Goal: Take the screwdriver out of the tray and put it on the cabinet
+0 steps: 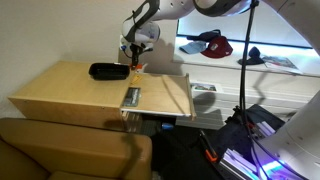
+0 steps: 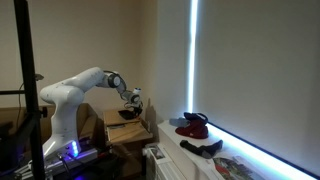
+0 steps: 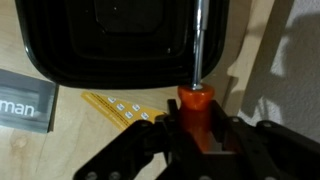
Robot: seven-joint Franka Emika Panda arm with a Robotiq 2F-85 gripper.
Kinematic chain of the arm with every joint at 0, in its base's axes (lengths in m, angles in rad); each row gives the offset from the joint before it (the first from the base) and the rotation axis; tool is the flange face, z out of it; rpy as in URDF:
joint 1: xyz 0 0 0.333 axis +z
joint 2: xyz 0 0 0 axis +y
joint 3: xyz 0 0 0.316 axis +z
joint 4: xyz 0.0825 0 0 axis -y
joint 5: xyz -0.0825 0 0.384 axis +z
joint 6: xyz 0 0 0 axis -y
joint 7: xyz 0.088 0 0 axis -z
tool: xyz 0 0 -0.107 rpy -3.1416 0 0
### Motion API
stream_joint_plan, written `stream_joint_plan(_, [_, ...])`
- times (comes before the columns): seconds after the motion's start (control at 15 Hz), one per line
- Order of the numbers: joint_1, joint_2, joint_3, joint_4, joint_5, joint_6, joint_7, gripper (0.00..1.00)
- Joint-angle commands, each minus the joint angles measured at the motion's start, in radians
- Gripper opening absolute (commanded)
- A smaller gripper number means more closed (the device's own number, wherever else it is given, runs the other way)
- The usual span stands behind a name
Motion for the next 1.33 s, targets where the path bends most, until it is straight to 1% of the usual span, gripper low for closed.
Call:
stream_joint_plan(0.0, [-0.088,-0.023,0.136,-0.031,0.117,0.059,-0.175,0.08])
stream_joint_plan(0.13, [-0.114,-0.038,0.204,-0.040,0.178,0.079,-0.281,0.08])
stream_joint_plan(0.2, [-0.114,-0.047,0.234,-0.043,0.202,0.074,-0.333,0.08])
stream_joint_plan(0.27, [-0.132,-0.047,0.262,-0.029,0.225,0.043,-0.395,0.08])
stream_joint_plan(0.4, [-0.129,-0.032,0.307,-0.007,0.264,-0.003,-0.489,0.08])
stream_joint_plan(0.53, [-0.118,0.003,0.323,0.027,0.288,-0.088,-0.555,0.08])
stream_joint_plan(0.6, [-0.109,0.016,0.316,0.041,0.287,-0.146,-0.576,0.08])
stream_joint_plan(0.73, [-0.063,0.037,0.283,0.044,0.267,-0.244,-0.585,0.08])
stream_joint_plan(1.0, [0.021,0.092,0.204,0.073,0.203,-0.426,-0.565,0.08])
stream_joint_plan(1.13, [0.065,0.098,0.163,0.100,0.158,-0.492,-0.557,0.08])
stream_joint_plan(1.27, [0.096,0.100,0.130,0.133,0.121,-0.528,-0.554,0.08])
